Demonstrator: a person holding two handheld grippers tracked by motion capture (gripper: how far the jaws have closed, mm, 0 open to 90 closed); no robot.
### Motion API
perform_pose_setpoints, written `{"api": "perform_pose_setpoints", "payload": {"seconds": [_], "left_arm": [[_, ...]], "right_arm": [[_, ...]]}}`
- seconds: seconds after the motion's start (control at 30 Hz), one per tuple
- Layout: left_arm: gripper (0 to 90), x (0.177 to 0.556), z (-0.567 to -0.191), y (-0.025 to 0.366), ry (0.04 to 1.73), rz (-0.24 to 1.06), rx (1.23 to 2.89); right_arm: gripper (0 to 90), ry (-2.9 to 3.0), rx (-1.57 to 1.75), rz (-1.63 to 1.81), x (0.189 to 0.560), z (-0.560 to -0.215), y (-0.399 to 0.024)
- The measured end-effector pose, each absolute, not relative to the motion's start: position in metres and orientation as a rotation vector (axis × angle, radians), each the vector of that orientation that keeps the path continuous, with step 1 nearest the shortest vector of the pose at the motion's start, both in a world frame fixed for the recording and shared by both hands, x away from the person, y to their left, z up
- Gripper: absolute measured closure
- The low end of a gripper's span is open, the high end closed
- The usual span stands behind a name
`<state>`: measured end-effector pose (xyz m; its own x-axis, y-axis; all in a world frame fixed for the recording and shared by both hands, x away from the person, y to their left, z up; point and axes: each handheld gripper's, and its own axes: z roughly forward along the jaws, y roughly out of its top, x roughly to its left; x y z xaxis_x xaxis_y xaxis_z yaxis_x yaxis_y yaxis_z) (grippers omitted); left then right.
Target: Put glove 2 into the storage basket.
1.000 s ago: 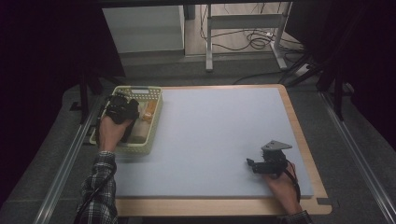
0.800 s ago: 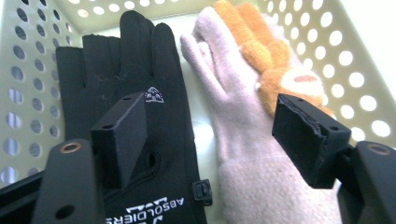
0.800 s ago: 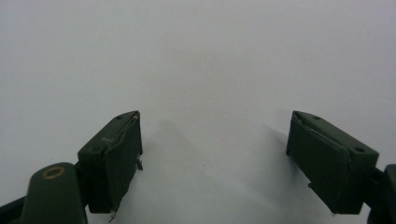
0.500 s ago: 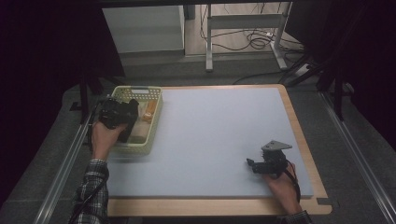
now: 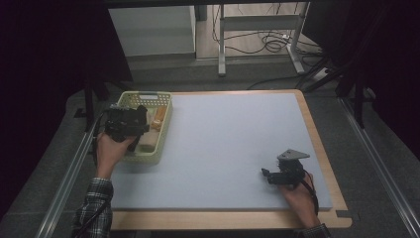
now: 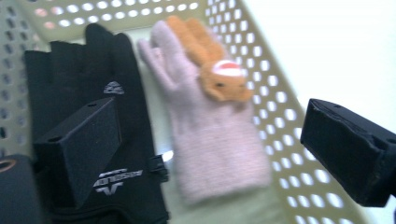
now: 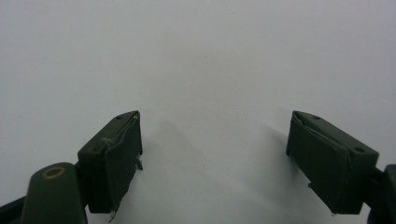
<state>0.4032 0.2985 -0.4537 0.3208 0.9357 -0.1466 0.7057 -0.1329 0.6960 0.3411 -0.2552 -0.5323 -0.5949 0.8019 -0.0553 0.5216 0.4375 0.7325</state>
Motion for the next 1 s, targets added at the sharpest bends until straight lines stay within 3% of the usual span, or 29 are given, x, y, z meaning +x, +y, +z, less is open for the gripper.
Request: {"api": "perform_pose_setpoints", "payload": {"seconds": [1.0], "left_arm": [[1.1,0.364,-0.446,0.212,1.118,0.415,2.002]], "right_arm": [[17.8,2.299,1.120,0.966,0.341,-0.532,-0.255]]}}
